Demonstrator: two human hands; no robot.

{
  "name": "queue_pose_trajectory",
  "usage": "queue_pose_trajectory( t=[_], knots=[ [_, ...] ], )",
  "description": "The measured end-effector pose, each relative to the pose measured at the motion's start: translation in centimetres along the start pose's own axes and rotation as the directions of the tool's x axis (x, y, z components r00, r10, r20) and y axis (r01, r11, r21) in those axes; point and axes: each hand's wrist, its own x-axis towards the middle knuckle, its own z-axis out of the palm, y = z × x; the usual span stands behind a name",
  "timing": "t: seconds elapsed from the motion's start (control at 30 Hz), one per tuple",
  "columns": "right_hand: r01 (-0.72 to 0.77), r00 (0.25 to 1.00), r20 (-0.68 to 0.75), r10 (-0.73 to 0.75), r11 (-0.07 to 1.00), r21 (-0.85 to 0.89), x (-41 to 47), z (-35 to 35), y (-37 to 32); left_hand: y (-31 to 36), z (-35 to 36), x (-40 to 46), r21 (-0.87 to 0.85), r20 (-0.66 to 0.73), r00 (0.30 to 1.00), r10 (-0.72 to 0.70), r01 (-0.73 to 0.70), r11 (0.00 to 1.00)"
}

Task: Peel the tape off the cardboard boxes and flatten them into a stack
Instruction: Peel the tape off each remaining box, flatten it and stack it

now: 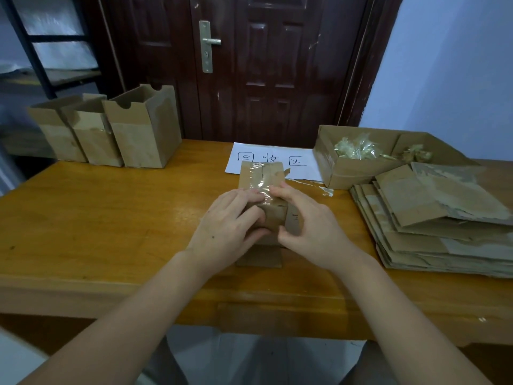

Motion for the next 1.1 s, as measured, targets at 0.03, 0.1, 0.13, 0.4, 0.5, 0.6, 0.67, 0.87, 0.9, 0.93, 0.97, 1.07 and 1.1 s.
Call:
queue_pose_trajectory(
  t=[0.03, 0.1, 0.13, 0.4, 0.5, 0.6, 0.67, 0.87, 0.9, 0.93, 0.97, 1.07, 1.1],
  knots=[
    [0.002, 1.000, 0.001, -0.002, 1.000, 0.008, 0.0, 0.0, 0.0, 0.0, -0.1, 0.0, -0.011, -0.001, 1.000, -0.001, 0.001, 1.000],
    [0.006, 1.000, -0.001, -0.006, 1.000, 0.015, 0.0, 0.1, 0.1, 0.0, -0.2, -0.1, -0.022, 0.001, 1.000, 0.007, -0.007, 1.000],
    [0.004, 1.000, -0.003, -0.004, 1.000, 0.018, 0.0, 0.1, 0.2, 0.0, -0.3, -0.1, -0.021, -0.001, 1.000, 0.016, -0.016, 1.000],
    [-0.012, 1.000, -0.011, 0.013, 0.999, 0.052, 0.0, 0.4, 0.1, -0.2, -0.1, -0.3, -0.005, -0.051, 0.997, 0.055, -0.055, 0.998],
    [-0.031, 0.999, -0.021, 0.032, 0.998, 0.054, 0.0, 0.5, -0.2, 0.2, 0.5, -0.1, 0.028, -0.071, 0.997, 0.029, -0.028, 0.999],
    [-0.040, 0.999, -0.031, 0.042, 0.997, 0.065, -0.1, 0.6, -0.4, 0.6, 1.0, 0.2, 0.036, -0.132, 0.991, 0.015, -0.010, 0.999],
    [-0.042, 0.999, -0.031, 0.044, 0.997, 0.065, -0.1, 0.7, -0.5, 0.6, 1.1, 0.3, 0.045, -0.163, 0.986, 0.026, -0.019, 0.999],
    [-0.037, 0.999, -0.031, 0.039, 0.997, 0.062, -0.1, 0.9, -0.5, 0.4, 1.3, 0.8, 0.094, -0.244, 0.967, 0.075, -0.054, 0.994],
    [-0.033, 0.999, -0.034, 0.035, 0.998, 0.060, -0.1, 0.9, -0.4, 0.4, 1.3, 0.9, 0.093, -0.251, 0.965, 0.078, -0.056, 0.994],
    [-0.025, 0.999, -0.038, 0.028, 0.998, 0.058, -0.1, 0.9, -0.4, 0.3, 1.3, 1.0, 0.088, -0.250, 0.965, 0.078, -0.057, 0.994],
    [-0.017, 0.999, -0.041, 0.019, 0.998, 0.057, -0.2, 0.9, -0.4, 0.2, 1.3, 0.9, 0.079, -0.239, 0.968, 0.074, -0.057, 0.995],
    [-0.020, 0.999, -0.038, 0.022, 0.998, 0.055, -0.2, 0.9, -0.4, -0.2, 1.1, 0.5, 0.059, -0.162, 0.984, 0.069, -0.061, 0.996],
    [-0.023, 0.999, -0.035, 0.025, 0.998, 0.055, -0.2, 0.9, -0.4, -0.2, 1.0, 0.3, 0.061, -0.142, 0.987, 0.074, -0.066, 0.996]
  ],
)
